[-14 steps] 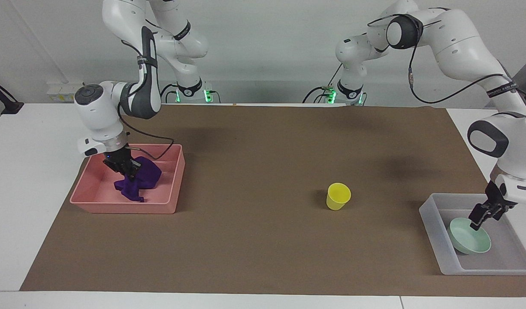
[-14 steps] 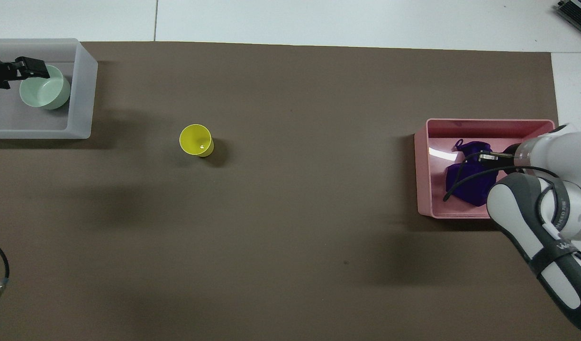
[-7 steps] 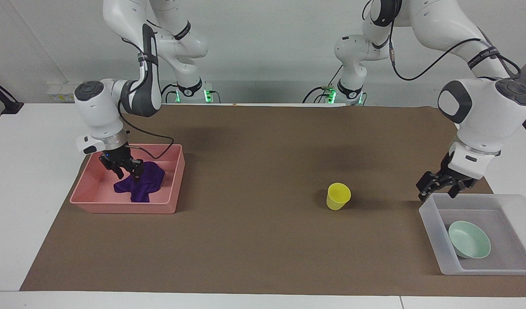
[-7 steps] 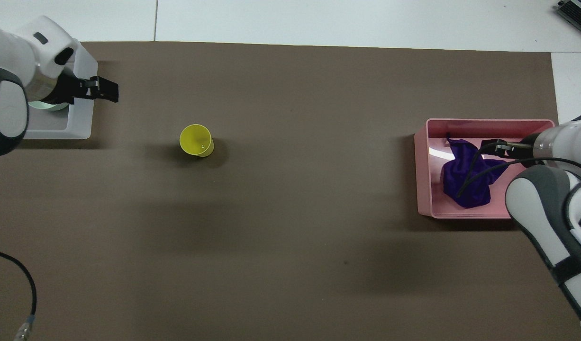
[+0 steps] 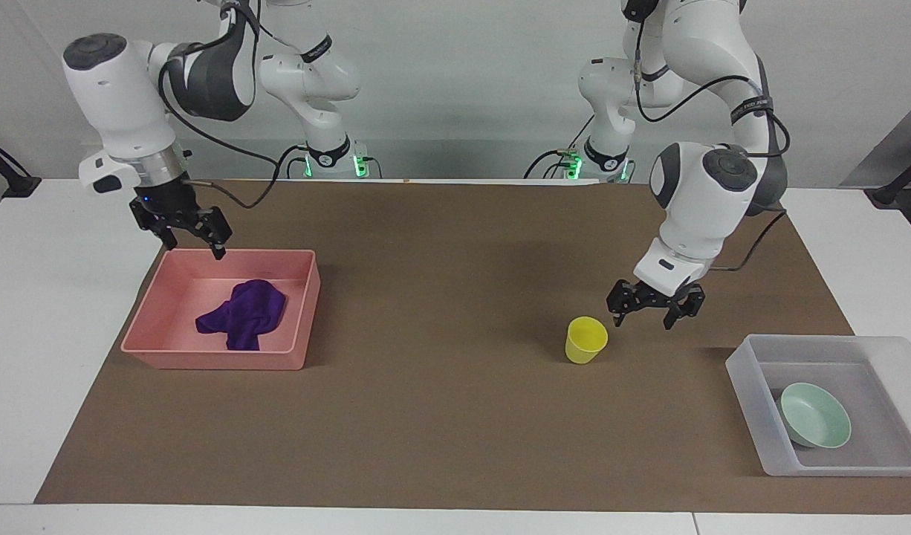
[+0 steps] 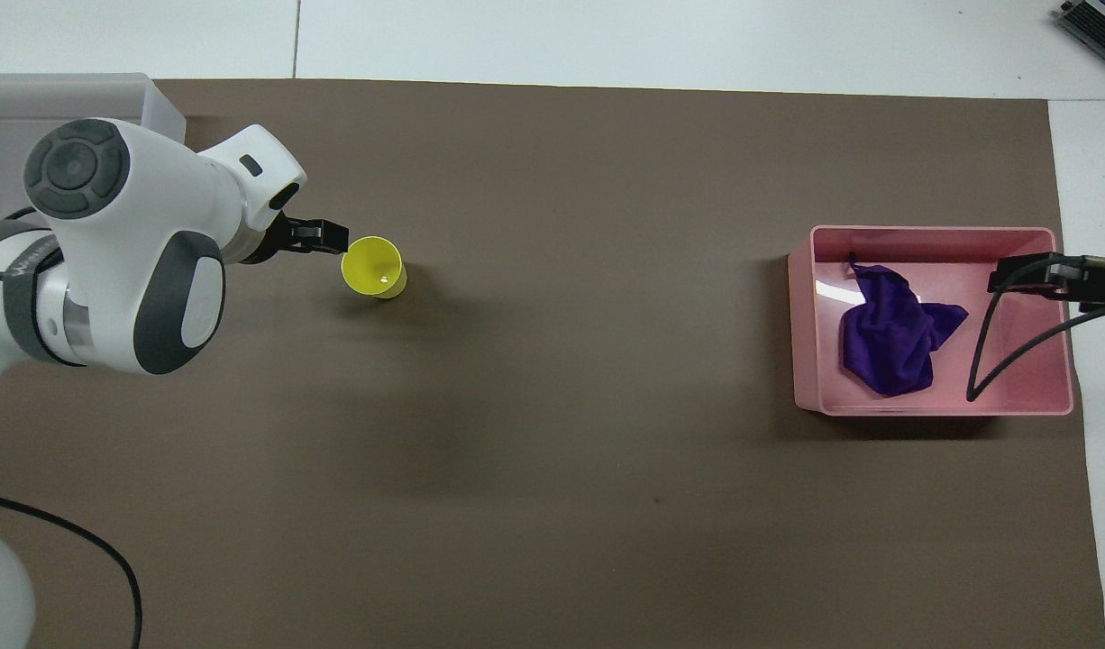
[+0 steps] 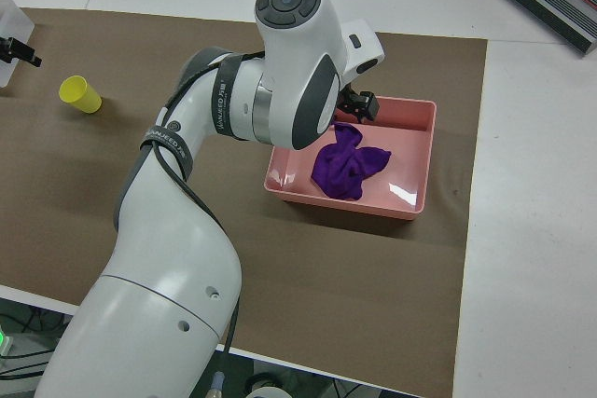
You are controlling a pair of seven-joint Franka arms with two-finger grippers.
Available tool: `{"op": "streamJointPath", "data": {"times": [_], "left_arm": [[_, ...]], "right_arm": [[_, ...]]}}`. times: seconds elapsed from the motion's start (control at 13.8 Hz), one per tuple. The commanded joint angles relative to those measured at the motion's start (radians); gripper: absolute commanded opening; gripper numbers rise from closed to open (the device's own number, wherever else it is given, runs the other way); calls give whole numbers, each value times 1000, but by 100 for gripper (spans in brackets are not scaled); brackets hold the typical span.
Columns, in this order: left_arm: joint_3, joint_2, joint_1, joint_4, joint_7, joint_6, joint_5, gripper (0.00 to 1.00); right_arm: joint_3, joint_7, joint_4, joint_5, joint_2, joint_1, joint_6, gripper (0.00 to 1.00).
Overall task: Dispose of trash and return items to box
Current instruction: 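Reach the left gripper to the yellow cup while the right gripper withdraws, then grasp the yellow cup with the left gripper and lift it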
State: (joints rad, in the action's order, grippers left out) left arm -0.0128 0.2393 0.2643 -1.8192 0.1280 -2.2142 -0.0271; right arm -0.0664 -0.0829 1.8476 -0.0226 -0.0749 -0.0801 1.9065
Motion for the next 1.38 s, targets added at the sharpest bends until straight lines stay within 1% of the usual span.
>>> {"op": "streamJointPath", "data": {"times": [0.0, 0.14, 0.22, 0.29, 0.43, 0.58, 0.65, 0.8, 0.94, 1.01, 1.16, 1.3], "left_arm": [[-16, -19, 53, -72, 62, -63, 10, 100], [-16, -18, 70, -109, 70, -102, 10, 100], [-15, -18, 70, -129, 70, -117, 10, 100], [-16, -15, 70, -138, 70, -134, 10, 100], [-16, -14, 78, -175, 71, -177, 10, 100], [-16, -17, 82, -228, 71, -229, 10, 100], [-18, -15, 95, -238, 71, -242, 10, 100], [-16, -12, 99, -239, 73, -243, 10, 80], [-16, -12, 99, -249, 75, -243, 10, 62], [-16, -12, 101, -249, 75, -243, 10, 47], [-18, -12, 101, -246, 70, -254, 12, 0], [-21, 0, 98, -235, 67, -278, 12, 0]], "right_arm": [[8, 6, -131, -3, 3, -7, -151, 100], [5, 8, -221, -5, 3, -12, -254, 100], [-1, 8, -246, -5, 0, -12, -274, 100], [-3, 8, -255, -8, -2, -17, -285, 100], [-1, 8, -225, -5, -26, -18, -288, 100], [0, 8, -219, -5, -29, -15, -291, 100], [0, 8, -217, -5, -29, -13, -291, 100], [0, 8, -212, -3, -33, -10, -308, 100], [0, 8, -211, -3, -33, -10, -299, 100], [0, 8, -209, -3, -34, -9, -297, 100], [3, 8, -211, -3, -34, -7, -313, 100], [5, 8, -211, -3, -34, -7, -313, 100]]}}
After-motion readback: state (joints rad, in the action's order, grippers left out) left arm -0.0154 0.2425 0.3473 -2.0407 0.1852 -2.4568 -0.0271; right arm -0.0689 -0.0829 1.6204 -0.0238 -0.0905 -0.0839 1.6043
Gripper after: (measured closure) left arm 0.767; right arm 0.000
